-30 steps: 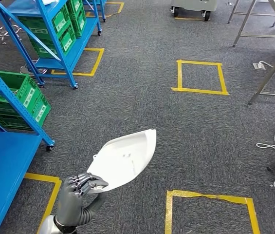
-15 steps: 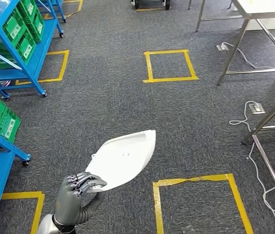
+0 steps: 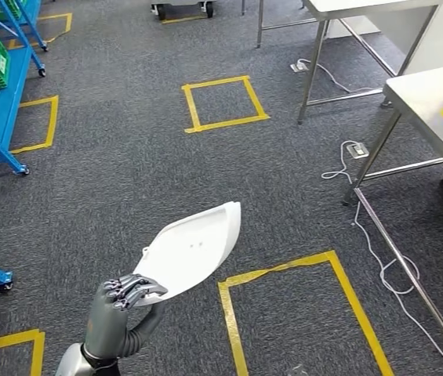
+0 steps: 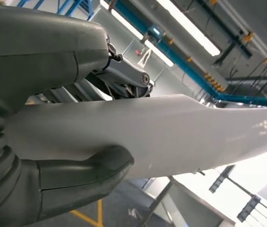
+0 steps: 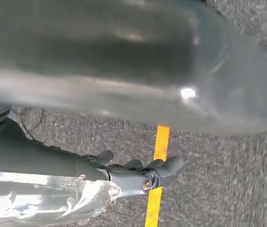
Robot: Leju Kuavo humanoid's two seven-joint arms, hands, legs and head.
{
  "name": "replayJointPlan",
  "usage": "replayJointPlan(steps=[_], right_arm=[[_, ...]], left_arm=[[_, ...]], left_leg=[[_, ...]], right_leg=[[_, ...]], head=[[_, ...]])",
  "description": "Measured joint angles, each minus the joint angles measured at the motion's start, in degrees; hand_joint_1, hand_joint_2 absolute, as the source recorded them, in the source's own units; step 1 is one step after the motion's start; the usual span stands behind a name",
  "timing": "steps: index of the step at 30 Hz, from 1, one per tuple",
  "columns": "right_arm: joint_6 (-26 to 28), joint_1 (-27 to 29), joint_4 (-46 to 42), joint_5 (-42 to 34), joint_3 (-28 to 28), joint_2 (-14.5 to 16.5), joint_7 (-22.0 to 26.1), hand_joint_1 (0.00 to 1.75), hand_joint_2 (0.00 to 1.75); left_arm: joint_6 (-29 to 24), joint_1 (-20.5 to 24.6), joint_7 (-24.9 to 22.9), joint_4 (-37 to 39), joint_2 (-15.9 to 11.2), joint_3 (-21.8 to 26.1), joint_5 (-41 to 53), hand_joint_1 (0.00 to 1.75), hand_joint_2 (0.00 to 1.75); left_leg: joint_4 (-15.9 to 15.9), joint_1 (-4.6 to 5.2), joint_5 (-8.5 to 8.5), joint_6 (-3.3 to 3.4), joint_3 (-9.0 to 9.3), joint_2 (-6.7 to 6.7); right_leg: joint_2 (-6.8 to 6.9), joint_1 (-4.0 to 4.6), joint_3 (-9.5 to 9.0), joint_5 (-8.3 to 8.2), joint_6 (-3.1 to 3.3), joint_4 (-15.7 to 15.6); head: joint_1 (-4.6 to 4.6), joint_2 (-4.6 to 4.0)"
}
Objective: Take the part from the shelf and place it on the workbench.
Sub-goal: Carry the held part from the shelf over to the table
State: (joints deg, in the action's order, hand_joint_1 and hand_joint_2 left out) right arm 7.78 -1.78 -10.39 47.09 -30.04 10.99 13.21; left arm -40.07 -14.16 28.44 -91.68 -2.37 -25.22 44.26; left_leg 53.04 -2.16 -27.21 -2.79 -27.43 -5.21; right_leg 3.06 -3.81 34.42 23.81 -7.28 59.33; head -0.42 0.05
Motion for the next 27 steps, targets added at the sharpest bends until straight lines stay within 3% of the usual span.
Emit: replayJointPlan(steps=[1,3,5,7,8,9,10,11,12,13,14,15,16,18,20,22,23,25,26,27], right_arm=[[0.01,-0.12,-0.01,0.03,0.01,0.15,-0.01,0.0,0.0],[0.03,-0.25,-0.07,0.04,0.0,0.16,-0.02,0.0,0.0],[0.04,-0.23,-0.17,0.04,-0.02,0.06,-0.01,0.0,0.0],[0.04,-0.15,-0.23,0.06,-0.03,0.04,-0.01,0.0,0.0],[0.03,-0.13,-0.23,0.08,-0.03,0.05,-0.01,0.0,0.0],[0.01,-0.12,-0.23,0.1,-0.03,0.05,-0.01,0.0,0.0],[-0.02,-0.07,-0.23,0.13,-0.03,0.05,-0.03,0.0,0.0],[-0.04,0.02,-0.23,0.14,-0.04,0.05,-0.06,0.0,0.0],[-0.05,0.11,-0.23,0.17,-0.04,0.09,-0.11,0.0,0.0],[-0.06,0.2,-0.22,0.21,-0.04,0.17,-0.15,0.0,0.0],[-0.06,0.22,-0.21,0.27,-0.03,0.28,-0.19,0.0,0.0],[-0.07,0.25,-0.2,0.33,-0.03,0.43,-0.2,0.0,0.0],[-0.07,0.29,-0.19,0.39,-0.02,0.55,-0.19,0.0,0.0],[-0.07,0.45,-0.19,0.49,-0.03,0.62,-0.18,0.0,0.0],[-0.06,0.58,-0.19,0.61,-0.04,0.52,-0.19,0.0,0.0],[-0.06,0.45,-0.19,0.69,-0.04,0.46,-0.19,0.0,0.0],[-0.06,0.39,-0.19,0.71,-0.04,0.46,-0.2,0.0,0.0],[-0.06,0.55,-0.19,0.72,-0.04,0.46,-0.21,0.0,0.0],[-0.06,0.72,-0.19,0.72,-0.04,0.46,-0.22,0.0,0.0],[-0.05,0.89,-0.19,0.72,-0.04,0.45,-0.23,0.0,0.0]], left_arm=[[-0.03,-0.03,-0.03,0.01,-0.04,0.09,0.0,1.75,1.75],[-0.07,0.01,-0.05,0.03,-0.08,0.13,0.01,1.75,1.75],[-0.07,0.15,-0.05,0.03,-0.07,0.11,0.02,1.75,1.75],[-0.09,0.09,-0.04,0.03,-0.08,0.14,0.01,1.75,1.75],[-0.09,-0.03,-0.04,0.03,-0.09,0.15,0.0,1.75,1.75],[-0.08,-0.15,-0.04,0.04,-0.09,0.15,0.0,1.75,1.75],[-0.07,-0.25,-0.04,0.04,-0.09,0.16,0.0,1.75,1.75],[-0.07,-0.33,-0.04,0.03,-0.12,0.17,0.0,1.75,1.75],[-0.08,-0.41,-0.01,0.03,-0.16,0.21,0.0,1.75,1.75],[-0.08,-0.49,0.06,0.02,-0.2,0.29,0.0,1.75,1.75],[-0.07,-0.65,0.17,0.02,-0.24,0.39,0.0,1.75,1.75],[-0.06,-0.84,0.29,0.01,-0.27,0.5,-0.01,1.75,1.75],[-0.03,-0.89,0.43,0.01,-0.29,0.57,0.0,1.75,1.75],[0.03,-0.6,0.73,-0.02,-0.25,0.64,-0.01,1.75,1.75],[0.09,-0.23,0.98,-0.03,-0.07,0.73,-0.07,1.75,1.75],[0.15,-0.3,1.11,-0.03,0.07,0.87,-0.17,1.75,1.75],[0.17,-0.37,1.14,-0.02,0.08,0.91,-0.25,1.75,1.75],[0.21,-0.42,1.18,-0.01,0.08,0.92,-0.35,1.75,1.75],[0.22,-0.42,1.18,-0.01,0.09,0.92,-0.39,1.75,1.75],[0.25,-0.41,1.2,-0.01,0.1,0.92,-0.41,1.75,1.75]], left_leg=[[0.75,-0.19,-0.58,-0.63,0.06,-0.2],[1.69,-0.64,-1.65,-1.47,0.4,-0.31],[3.53,-0.9,-3.2,-1.62,-0.26,0.99],[10.63,-0.52,-6.21,-0.98,-4.22,3.24],[15.66,-0.05,-7.66,-0.48,-7.44,4.05],[19.77,0.45,-8.04,-0.01,-10.48,4.39],[22.36,0.97,-6.89,0.51,-12.97,4.64],[22.97,1.47,-4.09,1.05,-14.55,4.88],[21.78,1.93,-0.19,1.61,-15.21,5.3],[19.2,2.33,3.7,2.16,-15.17,6.19],[15.67,2.67,5.86,2.66,-14.43,7.25],[11.66,2.98,6.73,3.08,-12.94,8.24],[8.29,3.13,6.0,3.15,-11.38,8.73],[4.36,3.19,4.07,2.99,-8.66,8.13],[3.65,3.07,3.1,3.06,-7.17,7.12],[3.55,3.18,2.02,3.51,-5.49,6.06],[3.55,3.25,1.2,3.7,-4.62,5.48],[3.54,3.33,-0.79,3.93,-2.36,4.3],[3.53,3.33,-1.9,3.97,-0.94,3.77],[3.49,3.33,-3.13,3.97,0.68,3.19]], right_leg=[[-0.07,0.18,-0.17,0.81,0.68,0.28],[-1.26,0.54,0.32,2.26,2.84,1.29],[-2.32,1.04,0.19,3.01,4.17,1.62],[-3.45,1.55,-0.42,3.31,5.08,1.33],[-4.16,1.83,-0.76,3.52,5.51,1.2],[-4.89,2.06,-1.12,3.77,5.82,1.14],[-5.69,2.24,-1.57,4.1,6.08,1.13],[-6.53,2.35,-2.15,4.52,6.26,1.12],[-7.37,2.36,-2.8,4.98,6.34,1.1],[-8.2,2.3,-3.37,5.48,6.33,1.04],[-9.09,2.25,-3.98,5.98,6.18,0.96],[-10.01,2.3,-4.5,6.6,5.96,0.8],[-10.86,2.43,-5.12,7.21,5.76,0.49],[-11.84,2.83,-6.28,7.52,5.36,0.46],[-9.42,3.2,-5.99,6.97,5.06,2.58],[-5.41,3.68,-2.3,7.54,4.84,8.71],[-4.24,3.87,0.34,8.77,4.77,12.34],[-3.63,4.07,5.03,12.81,4.78,16.58],[-3.56,4.13,6.4,14.34,4.84,16.42],[-3.36,4.21,7.16,14.47,4.99,14.79]], head=[[-0.18,0.01],[-0.78,0.01],[-1.29,0.02],[-1.7,0.02],[-1.82,0.02],[-1.87,0.02],[-1.89,0.02],[-1.88,0.02],[-1.89,0.02],[-1.89,0.02],[-1.93,0.02],[-2.03,0.02],[-2.18,0.01],[-2.36,-0.01],[-1.94,0.0],[-1.49,0.01],[-1.4,0.01],[-1.36,0.02],[-1.33,0.02],[-1.29,0.02]])
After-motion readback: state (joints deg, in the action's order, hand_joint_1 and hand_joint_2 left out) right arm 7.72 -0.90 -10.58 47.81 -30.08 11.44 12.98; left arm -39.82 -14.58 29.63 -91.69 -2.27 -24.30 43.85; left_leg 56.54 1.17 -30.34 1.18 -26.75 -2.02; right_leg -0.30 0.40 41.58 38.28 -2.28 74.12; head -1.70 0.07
